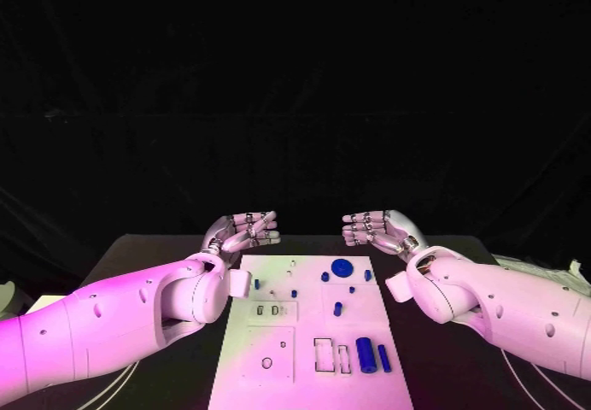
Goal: Assemble the parts on the task board
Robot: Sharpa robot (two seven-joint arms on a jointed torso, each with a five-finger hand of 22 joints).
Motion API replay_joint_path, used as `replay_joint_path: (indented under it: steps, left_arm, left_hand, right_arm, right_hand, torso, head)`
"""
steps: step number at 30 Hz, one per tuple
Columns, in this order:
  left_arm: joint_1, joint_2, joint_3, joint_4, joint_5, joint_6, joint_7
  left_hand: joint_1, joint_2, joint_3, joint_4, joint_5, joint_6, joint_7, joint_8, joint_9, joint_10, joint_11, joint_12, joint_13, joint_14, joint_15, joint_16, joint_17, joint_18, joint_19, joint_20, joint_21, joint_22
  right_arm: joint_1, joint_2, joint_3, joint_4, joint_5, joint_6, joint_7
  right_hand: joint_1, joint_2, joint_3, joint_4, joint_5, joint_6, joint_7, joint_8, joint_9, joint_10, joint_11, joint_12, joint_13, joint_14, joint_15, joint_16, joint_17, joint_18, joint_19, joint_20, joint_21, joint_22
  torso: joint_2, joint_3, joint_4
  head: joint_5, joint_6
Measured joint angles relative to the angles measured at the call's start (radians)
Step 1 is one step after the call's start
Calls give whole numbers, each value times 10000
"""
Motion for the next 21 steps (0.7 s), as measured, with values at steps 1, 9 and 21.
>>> replay_joint_path:
  steps: [1,9,21]
  left_arm:
    - [9,-105,1,119,1,133,-3]
    - [73,-871,6,1204,10,905,-73]
    - [192,-1630,109,2684,14,1260,-161]
  left_hand:
    - [44,44,-30,-49,0,187,3,44,-3,255,-86,7,13,264,-86,45,76,-1,262,-91,54,3]
    - [134,133,-95,-256,0,1004,-233,99,-22,1502,-456,76,124,1410,-510,123,631,-7,1299,-491,161,2]
    - [134,133,-138,-352,0,1047,-275,-107,-60,1600,-494,-330,126,1926,-640,356,1223,-17,1745,-654,240,1]
  right_arm:
    - [53,5,20,-19,-464,-44,-20]
    - [447,-30,92,-102,-3727,-201,-504]
    - [860,28,117,154,-8952,525,-2595]
  right_hand:
    - [-2,2,93,-93,0,207,56,6,0,211,-39,0,0,245,-60,7,9,66,194,-63,62,10]
    - [195,-229,815,-557,-95,1428,-54,6,34,1635,-360,0,27,1969,-566,137,110,66,1700,-591,653,127]
    - [-192,-1061,916,-513,-466,2653,-613,-112,76,3261,-1080,-200,77,4676,-1606,2196,1575,66,4514,-1716,2886,1150]
  torso:
    - [32,-2,-5]
    - [391,-3,-18]
    - [1067,-28,129]
  head:
    - [-2,14]
    - [-104,155]
    - [-374,421]
